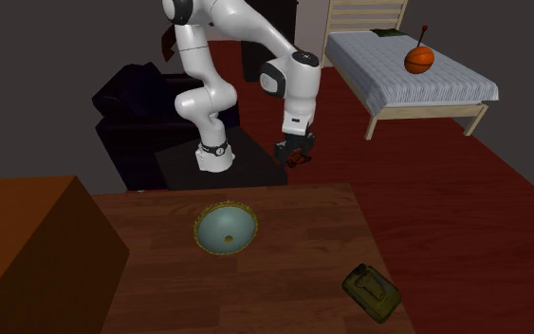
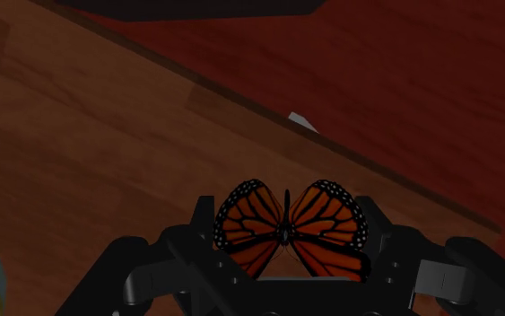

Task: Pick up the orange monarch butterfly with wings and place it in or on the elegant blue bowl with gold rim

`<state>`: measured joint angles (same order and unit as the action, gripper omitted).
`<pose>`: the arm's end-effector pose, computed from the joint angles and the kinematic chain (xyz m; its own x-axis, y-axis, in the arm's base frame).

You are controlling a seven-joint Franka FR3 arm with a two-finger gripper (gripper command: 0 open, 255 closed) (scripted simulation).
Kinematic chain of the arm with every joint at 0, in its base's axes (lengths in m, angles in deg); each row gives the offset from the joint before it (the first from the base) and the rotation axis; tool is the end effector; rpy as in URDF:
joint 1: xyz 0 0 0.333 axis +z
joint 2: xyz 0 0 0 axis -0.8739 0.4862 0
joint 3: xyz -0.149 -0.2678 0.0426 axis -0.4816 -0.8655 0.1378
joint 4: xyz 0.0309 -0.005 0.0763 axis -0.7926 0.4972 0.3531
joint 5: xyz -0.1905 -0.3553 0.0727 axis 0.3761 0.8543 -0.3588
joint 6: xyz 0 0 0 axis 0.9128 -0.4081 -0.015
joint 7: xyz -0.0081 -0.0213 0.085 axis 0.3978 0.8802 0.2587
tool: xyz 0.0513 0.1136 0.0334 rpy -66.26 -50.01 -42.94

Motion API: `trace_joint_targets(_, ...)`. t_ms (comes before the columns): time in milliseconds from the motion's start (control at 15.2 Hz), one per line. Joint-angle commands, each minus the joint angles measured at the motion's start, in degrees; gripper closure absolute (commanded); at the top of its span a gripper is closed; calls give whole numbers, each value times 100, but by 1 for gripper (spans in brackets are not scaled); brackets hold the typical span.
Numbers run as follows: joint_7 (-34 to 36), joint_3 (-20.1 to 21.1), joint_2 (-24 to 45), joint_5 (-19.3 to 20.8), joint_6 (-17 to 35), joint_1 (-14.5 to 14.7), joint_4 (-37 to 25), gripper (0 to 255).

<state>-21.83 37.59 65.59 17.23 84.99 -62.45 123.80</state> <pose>0.4476 0.1246 0.3790 0.9990 -0.0430 -0.0102 -0.0427 -0.9988 0.0248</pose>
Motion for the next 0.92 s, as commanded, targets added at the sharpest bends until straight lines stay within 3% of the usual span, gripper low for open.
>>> trace_joint_targets(0,-7,-11,-84,-15,-190,7,-105,255)
trace_joint_targets(528,-42,-64,-276,-31,-777,7,-504,255)
trace_joint_targets(858,-723,-537,-187,164,-708,-309,-509,255)
